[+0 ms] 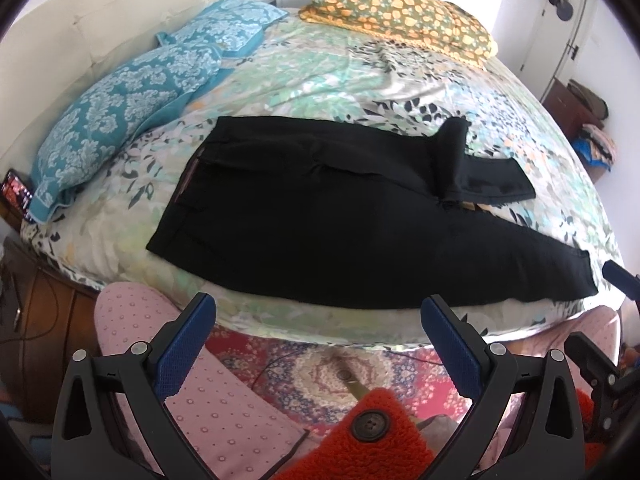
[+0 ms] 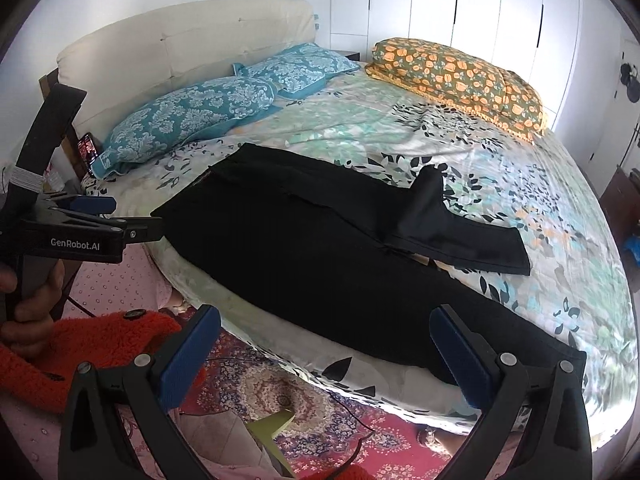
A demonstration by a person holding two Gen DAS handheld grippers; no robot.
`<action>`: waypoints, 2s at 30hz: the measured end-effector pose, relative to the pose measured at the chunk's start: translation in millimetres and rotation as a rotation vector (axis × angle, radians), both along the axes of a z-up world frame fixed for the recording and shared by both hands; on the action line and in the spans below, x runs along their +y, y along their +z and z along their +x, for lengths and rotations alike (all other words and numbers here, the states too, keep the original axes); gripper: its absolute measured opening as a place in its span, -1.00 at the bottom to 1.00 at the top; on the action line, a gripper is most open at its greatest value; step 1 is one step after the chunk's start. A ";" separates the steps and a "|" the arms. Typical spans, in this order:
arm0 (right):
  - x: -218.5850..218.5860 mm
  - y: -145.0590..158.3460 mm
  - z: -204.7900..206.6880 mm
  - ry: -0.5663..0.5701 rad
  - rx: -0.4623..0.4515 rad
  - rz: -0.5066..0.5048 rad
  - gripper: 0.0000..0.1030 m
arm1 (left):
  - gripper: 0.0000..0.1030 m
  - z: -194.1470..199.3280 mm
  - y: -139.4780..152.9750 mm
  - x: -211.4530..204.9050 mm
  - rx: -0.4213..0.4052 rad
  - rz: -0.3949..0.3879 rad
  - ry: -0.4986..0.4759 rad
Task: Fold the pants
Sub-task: 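Move both tools over the black pants toward the folded-back leg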
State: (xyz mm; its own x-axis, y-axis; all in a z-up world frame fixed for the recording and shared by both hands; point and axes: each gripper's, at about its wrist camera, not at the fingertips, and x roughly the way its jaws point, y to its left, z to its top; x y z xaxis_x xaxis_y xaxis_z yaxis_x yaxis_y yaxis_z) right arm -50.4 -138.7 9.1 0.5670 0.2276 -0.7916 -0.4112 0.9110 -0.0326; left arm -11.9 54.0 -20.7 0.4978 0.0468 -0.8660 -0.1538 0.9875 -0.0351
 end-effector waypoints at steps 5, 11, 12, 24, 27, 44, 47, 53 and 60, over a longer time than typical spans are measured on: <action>-8.9 -4.9 1.1 -0.025 0.025 0.002 1.00 | 0.99 4.9 -3.1 -8.4 0.014 0.000 -0.040; -18.5 -6.3 2.7 -0.050 0.034 0.015 1.00 | 0.99 8.5 -3.8 -27.2 0.022 0.022 -0.114; -20.5 -6.6 2.9 -0.054 0.035 0.017 1.00 | 0.99 9.0 -4.1 -31.9 0.024 0.025 -0.133; -79.6 -10.9 7.0 -0.312 0.048 -0.074 1.00 | 0.99 20.9 -8.2 -79.7 0.041 0.027 -0.321; -104.4 -11.0 9.2 -0.421 0.054 -0.101 1.00 | 0.99 25.6 -9.7 -88.7 0.049 0.033 -0.351; -155.8 -13.5 19.4 -0.639 0.044 -0.239 1.00 | 0.99 40.1 -11.7 -90.4 0.065 0.055 -0.298; -152.6 -15.7 18.4 -0.637 0.042 -0.248 1.00 | 0.99 39.5 -11.7 -89.2 0.063 0.054 -0.288; -146.2 -16.5 17.7 -0.606 0.034 -0.244 1.00 | 0.99 37.4 -13.7 -87.5 0.067 0.053 -0.286; -96.7 -6.7 23.5 -0.325 -0.046 -0.177 1.00 | 0.99 60.4 0.4 -69.2 -0.040 0.095 -0.204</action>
State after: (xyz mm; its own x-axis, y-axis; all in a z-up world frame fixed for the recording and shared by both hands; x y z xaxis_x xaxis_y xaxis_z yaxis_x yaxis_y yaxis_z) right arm -26.9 -235.4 2.5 0.6233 -0.1085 -0.7745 -0.0958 0.9723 -0.2133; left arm 48.5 -15.3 -20.3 0.5388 0.0221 -0.8421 0.0490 0.9971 0.0575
